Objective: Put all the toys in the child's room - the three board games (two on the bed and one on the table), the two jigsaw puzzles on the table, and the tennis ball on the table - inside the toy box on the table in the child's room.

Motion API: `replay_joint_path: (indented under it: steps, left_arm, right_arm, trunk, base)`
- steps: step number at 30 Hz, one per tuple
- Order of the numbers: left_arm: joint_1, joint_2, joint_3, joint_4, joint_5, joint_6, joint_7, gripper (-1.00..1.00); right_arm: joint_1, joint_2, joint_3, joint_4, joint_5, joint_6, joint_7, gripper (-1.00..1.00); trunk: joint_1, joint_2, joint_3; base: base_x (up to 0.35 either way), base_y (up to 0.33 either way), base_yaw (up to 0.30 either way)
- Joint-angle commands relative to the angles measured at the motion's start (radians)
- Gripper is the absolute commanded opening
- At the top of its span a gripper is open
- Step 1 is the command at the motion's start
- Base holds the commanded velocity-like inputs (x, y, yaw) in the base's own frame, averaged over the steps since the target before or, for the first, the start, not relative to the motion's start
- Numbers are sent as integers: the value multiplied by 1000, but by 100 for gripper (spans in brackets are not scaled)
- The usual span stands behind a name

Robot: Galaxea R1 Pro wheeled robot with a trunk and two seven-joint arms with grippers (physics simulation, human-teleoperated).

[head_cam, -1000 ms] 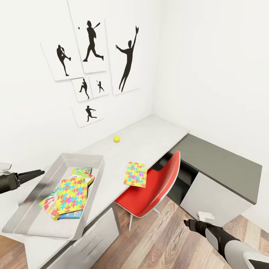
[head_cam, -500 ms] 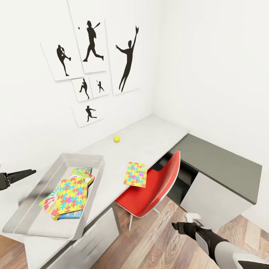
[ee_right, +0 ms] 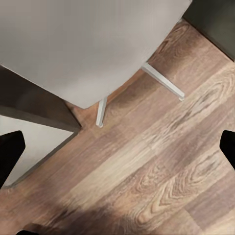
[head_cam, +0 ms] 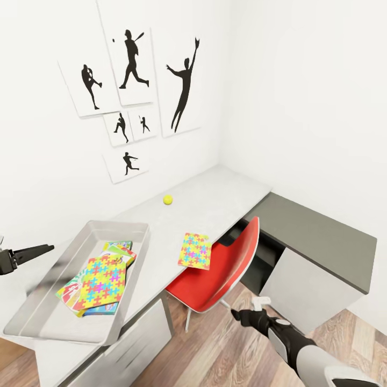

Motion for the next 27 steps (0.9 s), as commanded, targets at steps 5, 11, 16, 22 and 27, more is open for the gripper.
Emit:
replay_joint_path:
  steps: [5,11,16,22,27]
  left_arm:
    - [-1,0,1,0,-10,10,-9,100]
    - [-1,0,2,3,-9,10,-9,100]
    - [-1,0,2,4,-9,10,-9,100]
    - [-1,0,2,5,-10,10,-9,100]
    - [-1,0,3,5,-10,10,-9,100]
  right_arm:
    - [-1,-4,-5,-14,1,-4,34,100]
    - [0,-11,-5,-14,3,-4,59,100]
    - [0,-15,-5,-14,3,-3,62,100]
    - [0,-18,-5,-11,4,-2,63,100]
    - [0,-20,-5,-10,4,-1,64,100]
  trunk:
    - [1,-2,-2]
    - [1,-2,-2]
    - [1,-2,-2]
    - [1,-2,-2]
    - [1,-2,-2]
  base:
    - [0,-74,0]
    - [0,-95,0]
    - [0,-28,0]
    - [0,-8,0]
    - [0,-2,0]
